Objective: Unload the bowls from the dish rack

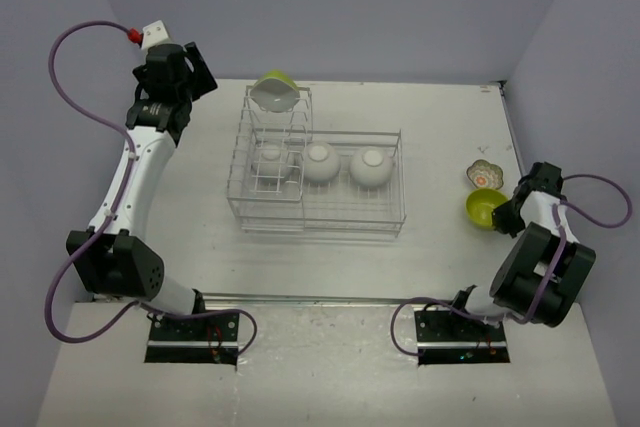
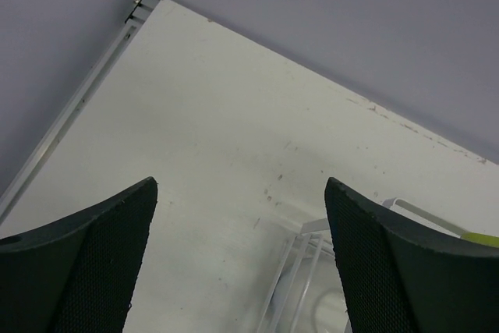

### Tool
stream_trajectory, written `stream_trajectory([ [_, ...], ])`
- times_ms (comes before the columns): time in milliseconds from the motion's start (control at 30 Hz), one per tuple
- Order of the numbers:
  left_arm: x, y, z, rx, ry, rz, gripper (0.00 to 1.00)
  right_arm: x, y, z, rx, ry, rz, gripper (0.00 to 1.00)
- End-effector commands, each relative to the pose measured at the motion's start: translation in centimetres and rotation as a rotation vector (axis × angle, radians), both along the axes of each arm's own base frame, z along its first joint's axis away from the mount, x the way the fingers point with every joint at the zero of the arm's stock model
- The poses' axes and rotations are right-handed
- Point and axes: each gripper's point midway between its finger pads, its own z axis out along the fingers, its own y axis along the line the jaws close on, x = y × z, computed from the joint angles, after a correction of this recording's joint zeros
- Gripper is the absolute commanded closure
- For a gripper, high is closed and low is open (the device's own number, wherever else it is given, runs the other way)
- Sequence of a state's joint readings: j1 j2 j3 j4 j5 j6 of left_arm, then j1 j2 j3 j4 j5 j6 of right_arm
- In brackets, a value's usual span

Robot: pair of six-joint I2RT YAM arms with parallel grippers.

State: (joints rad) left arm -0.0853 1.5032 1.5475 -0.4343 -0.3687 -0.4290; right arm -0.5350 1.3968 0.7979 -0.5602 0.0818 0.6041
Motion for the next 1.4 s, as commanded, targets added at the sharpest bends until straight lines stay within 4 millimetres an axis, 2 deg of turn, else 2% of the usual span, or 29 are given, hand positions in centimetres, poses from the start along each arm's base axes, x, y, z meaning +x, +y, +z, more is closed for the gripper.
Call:
stream_trajectory([
  [0,0.6,-0.6,1.9,-0.009,-0.042,-0.042,0.12,0.8,-1.3,0.7,-0.040,-0.021,-0.037,0.96],
  [167,0.7,-1.5,2.3,-0.026,-0.054,-0.077,0.14,0.8,-1.4,0.5,-0.042,-0.011,-0.038,0.87],
  [233,0.8,-1.9,2.3,-0.035,-0.056,-0.099,0.14,0.7,-1.4,0.5,-0.044,-0.007,-0.040,0.78],
  [300,0.8,-2.3,2.5,-0.043,-0.062,-0.113,0.14,0.6,-1.4,0.5,-0.046,-0.008,-0.041,0.77],
  [367,0.9,-2.6,2.7,-0.052,-0.067,-0.128,0.15,0.7,-1.4,0.8,-0.052,-0.019,-0.039,0.71],
  [433,0.8,-3.2,2.9,-0.062,-0.073,-0.148,0.15,0.7,-1.4,1.0,-0.053,-0.027,-0.038,0.61],
  [600,0.9,-5.5,4.0,-0.074,-0.110,-0.244,0.15,1.8,-1.2,2.9,-0.059,-0.118,-0.028,0.55],
  [667,0.5,-6.3,4.0,-0.023,-0.126,-0.296,0.15,2.5,-0.8,4.0,-0.057,-0.172,-0.008,0.53],
  [700,0.6,-7.4,5.0,0.003,-0.171,-0.338,0.15,2.9,-0.5,4.4,-0.041,-0.201,0.004,0.53],
  [800,-0.1,-8.1,5.6,0.129,-0.208,-0.404,0.15,3.7,-0.1,5.9,-0.048,-0.246,0.028,0.50],
  [867,-0.7,-7.7,6.4,0.156,-0.229,-0.402,0.15,4.0,0.5,6.5,-0.034,-0.264,0.053,0.49],
  [967,-1.6,-6.5,6.9,0.184,-0.246,-0.350,0.14,4.7,1.5,7.8,-0.044,-0.291,0.100,0.39],
  [1067,-2.5,-5.3,7.1,0.188,-0.253,-0.287,0.13,4.8,2.0,8.6,-0.068,-0.306,0.123,0.38],
  [1133,-2.9,-4.6,6.6,0.186,-0.234,-0.244,0.12,4.9,2.3,9.1,-0.081,-0.314,0.145,0.37],
  [1167,-3.3,-4.2,6.7,0.188,-0.232,-0.227,0.12,4.9,2.5,9.1,-0.081,-0.315,0.149,0.31],
  [1367,-4.3,-3.2,6.1,0.186,-0.206,-0.180,0.07,4.8,2.6,10.2,-0.099,-0.342,0.152,0.30],
])
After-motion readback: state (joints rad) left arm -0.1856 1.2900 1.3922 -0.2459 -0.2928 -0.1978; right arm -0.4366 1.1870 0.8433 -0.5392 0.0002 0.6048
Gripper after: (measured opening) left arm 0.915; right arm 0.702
